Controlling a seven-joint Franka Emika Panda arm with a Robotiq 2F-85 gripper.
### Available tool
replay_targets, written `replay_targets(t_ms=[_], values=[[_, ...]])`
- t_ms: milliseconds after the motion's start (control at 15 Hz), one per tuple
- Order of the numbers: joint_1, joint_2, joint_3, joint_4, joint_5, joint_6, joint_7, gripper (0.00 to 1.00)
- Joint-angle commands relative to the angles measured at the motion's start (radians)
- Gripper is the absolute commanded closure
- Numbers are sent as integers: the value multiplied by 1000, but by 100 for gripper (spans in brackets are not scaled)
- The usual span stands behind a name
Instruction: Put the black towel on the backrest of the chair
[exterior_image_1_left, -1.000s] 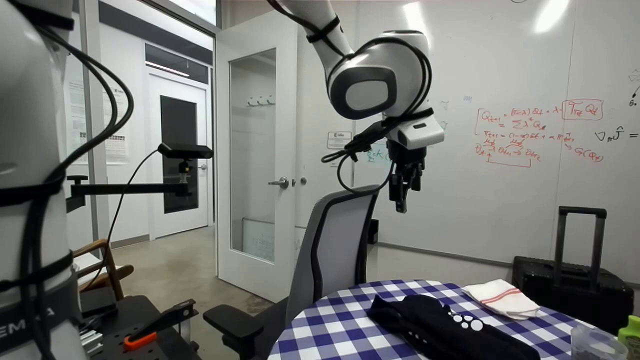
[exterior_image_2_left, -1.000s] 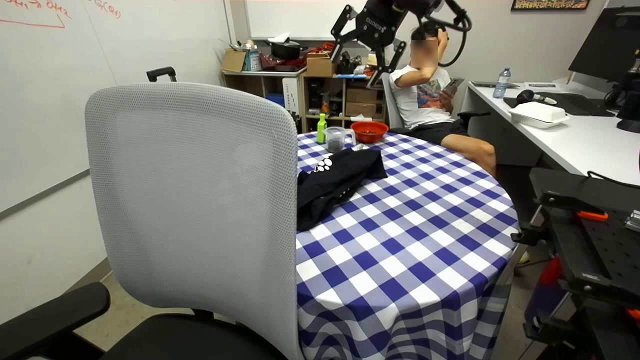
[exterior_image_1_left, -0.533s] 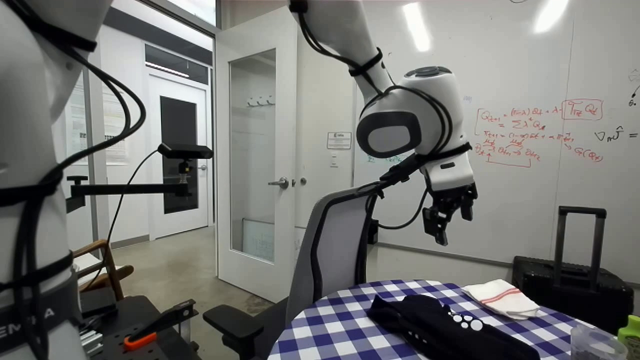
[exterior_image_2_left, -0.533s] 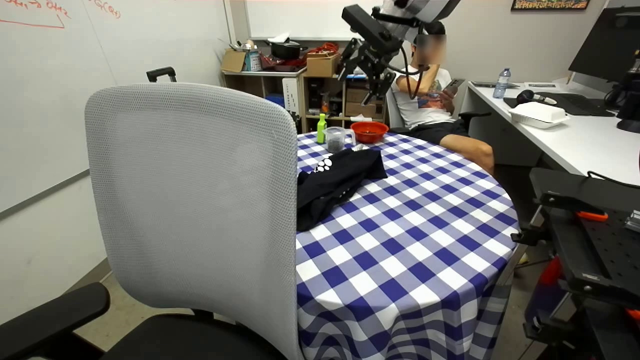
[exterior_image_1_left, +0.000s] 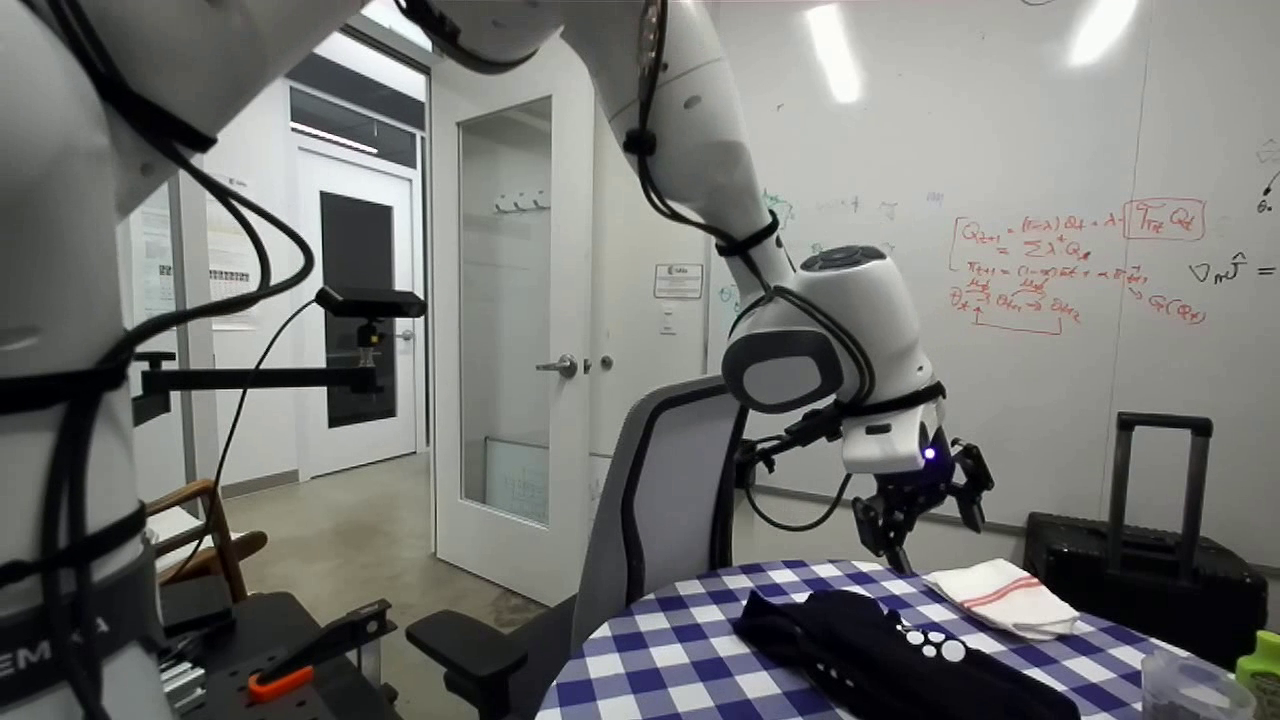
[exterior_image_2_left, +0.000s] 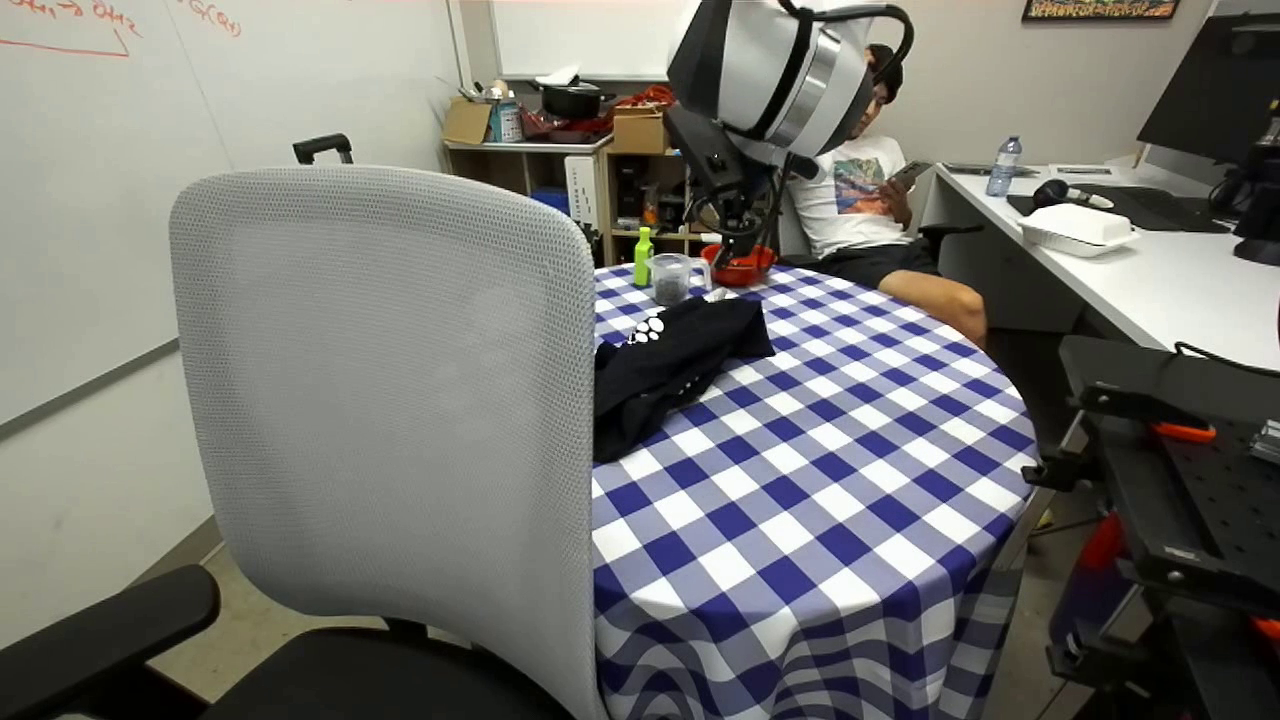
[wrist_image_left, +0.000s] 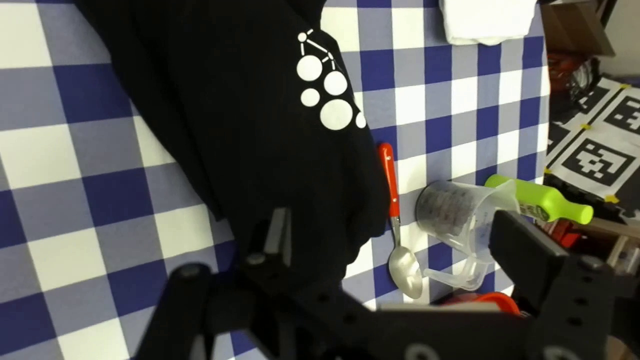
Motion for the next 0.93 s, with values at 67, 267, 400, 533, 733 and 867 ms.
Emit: replay_targets(t_ms=[67,267,400,533,733,867], values=[[156,129,-132,70,-49,-24,169,0],[237,173,-191,71,-83,-69,229,0],[280,202,-248,102,-128,-136,272,0],[299,228,-283,140,-173,-204,298,0],[262,247,-281,200,-303,-268,359,0],[240,260,-278,241,-391,-311,407,0]])
